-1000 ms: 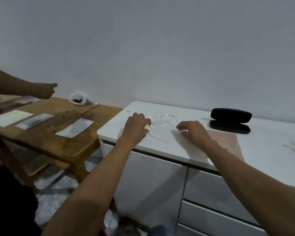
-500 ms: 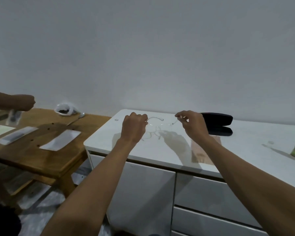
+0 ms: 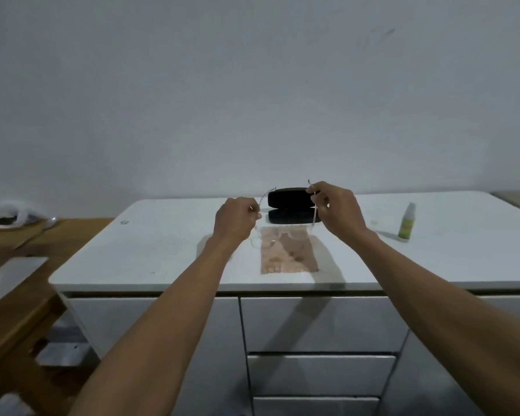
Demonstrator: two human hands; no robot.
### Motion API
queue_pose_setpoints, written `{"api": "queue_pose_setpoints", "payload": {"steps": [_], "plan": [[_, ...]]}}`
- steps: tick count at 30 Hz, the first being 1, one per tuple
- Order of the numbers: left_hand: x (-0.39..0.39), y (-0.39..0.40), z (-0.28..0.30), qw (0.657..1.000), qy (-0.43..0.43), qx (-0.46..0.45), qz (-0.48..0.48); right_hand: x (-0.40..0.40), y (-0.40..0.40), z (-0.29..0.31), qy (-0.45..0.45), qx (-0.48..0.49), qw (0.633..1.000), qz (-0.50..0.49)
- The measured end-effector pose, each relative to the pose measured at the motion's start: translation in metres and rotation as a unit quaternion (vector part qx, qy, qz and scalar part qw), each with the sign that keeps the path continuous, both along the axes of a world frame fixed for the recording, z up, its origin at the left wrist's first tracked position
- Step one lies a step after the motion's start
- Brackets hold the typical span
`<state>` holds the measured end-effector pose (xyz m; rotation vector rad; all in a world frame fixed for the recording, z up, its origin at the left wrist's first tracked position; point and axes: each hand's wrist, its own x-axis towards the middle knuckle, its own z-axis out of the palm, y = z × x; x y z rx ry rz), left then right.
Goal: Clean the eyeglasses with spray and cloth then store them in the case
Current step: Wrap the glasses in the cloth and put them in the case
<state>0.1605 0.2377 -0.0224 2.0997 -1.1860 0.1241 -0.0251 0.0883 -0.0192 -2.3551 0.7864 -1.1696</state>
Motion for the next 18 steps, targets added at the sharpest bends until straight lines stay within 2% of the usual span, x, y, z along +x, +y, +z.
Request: {"api": "queue_pose_setpoints", "payload": {"steps": [13,18], "plan": [[0.001,-0.005,-0.024,1.0,-0.001,0.015,-0.016,-0.014,-0.006,-0.022,0.034,0.039,0.998,0.02],[0.003,0.001,-0.029,0.998,-0.02,0.017,-0.059,-0.022,-0.008,-0.022,0.051,0.044,0.997,0.041]]}}
